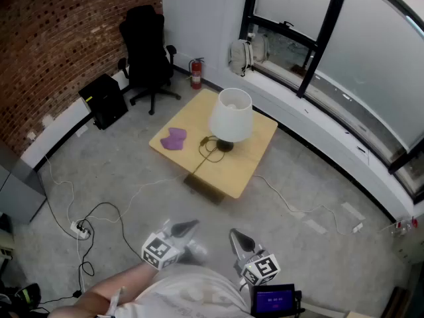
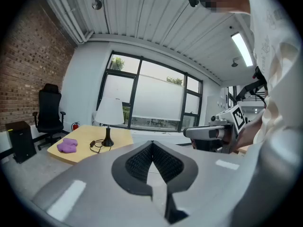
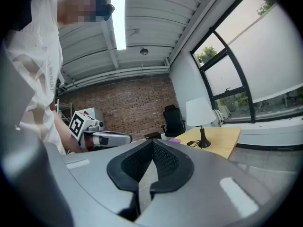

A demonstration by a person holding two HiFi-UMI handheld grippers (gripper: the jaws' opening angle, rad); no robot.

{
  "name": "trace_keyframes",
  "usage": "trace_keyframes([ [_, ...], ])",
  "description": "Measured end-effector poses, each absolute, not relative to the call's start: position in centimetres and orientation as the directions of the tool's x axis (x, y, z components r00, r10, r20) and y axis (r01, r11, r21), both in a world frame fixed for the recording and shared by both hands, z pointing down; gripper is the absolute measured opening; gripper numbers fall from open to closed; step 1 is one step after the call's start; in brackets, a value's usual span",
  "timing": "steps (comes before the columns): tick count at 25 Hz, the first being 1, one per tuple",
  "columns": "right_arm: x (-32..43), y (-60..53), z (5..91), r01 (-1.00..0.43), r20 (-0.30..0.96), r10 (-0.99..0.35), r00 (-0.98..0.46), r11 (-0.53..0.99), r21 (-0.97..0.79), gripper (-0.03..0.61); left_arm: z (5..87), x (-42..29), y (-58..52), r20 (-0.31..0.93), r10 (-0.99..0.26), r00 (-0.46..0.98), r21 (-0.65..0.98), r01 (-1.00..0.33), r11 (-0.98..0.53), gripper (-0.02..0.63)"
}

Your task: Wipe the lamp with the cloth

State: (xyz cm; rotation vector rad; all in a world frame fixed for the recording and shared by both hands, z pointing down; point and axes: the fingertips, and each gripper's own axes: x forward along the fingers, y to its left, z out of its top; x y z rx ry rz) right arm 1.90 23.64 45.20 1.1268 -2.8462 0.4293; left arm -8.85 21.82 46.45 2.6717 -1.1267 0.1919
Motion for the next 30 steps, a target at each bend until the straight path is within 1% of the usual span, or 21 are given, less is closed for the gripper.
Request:
trace_keyframes([
  [6, 1.6, 23.9, 44.6, -0.672, 0.081, -0.680, -0.729, 0.688, -0.273, 0.014, 46.7, -9.1, 22.2, 0.205, -0.691, 0.693, 0.154, -0.720, -0.676, 0.002],
  [22, 2.2, 24.3, 45.7, -0.708, 0.111, -0.707, -0.698, 0.660, -0.251, 0.014, 46.5, -9.9, 23.3, 0.189, -0.717, 0.671, 0.148, -0.742, -0.654, 0.002],
  [26, 1.9, 24.2, 45.5, -0.709, 0.141, -0.698, -0.703, 0.670, -0.219, 0.014, 46.1, -10.4, 23.2, 0.188, -0.727, 0.661, 0.146, -0.750, -0.644, 0.002],
  [30, 1.4, 23.4, 45.1, -0.701, 0.130, -0.691, -0.711, 0.681, -0.212, 0.014, 46.0, -11.3, 22.7, 0.185, -0.741, 0.646, 0.134, -0.763, -0.632, 0.002],
])
